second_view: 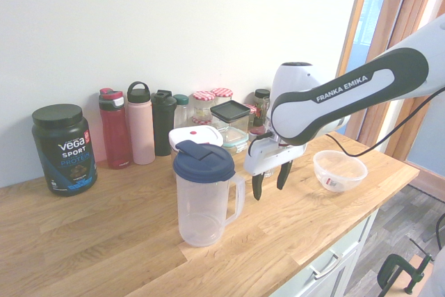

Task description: Pour me some water

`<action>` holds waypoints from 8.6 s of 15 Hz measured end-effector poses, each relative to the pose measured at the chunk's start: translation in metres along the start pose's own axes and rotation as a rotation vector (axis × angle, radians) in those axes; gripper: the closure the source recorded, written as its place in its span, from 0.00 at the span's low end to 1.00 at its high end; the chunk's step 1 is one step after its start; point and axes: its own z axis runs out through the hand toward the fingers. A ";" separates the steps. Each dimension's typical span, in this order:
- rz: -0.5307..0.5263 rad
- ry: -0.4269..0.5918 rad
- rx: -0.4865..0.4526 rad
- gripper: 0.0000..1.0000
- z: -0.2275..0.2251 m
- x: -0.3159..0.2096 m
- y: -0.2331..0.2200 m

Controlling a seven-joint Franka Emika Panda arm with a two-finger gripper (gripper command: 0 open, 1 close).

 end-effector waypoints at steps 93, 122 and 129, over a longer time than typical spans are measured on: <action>-1.169 0.051 -0.301 1.00 -0.212 0.266 0.081; -1.331 0.153 -0.814 1.00 -0.135 0.152 0.041; -1.333 0.162 -0.818 1.00 -0.140 0.141 0.037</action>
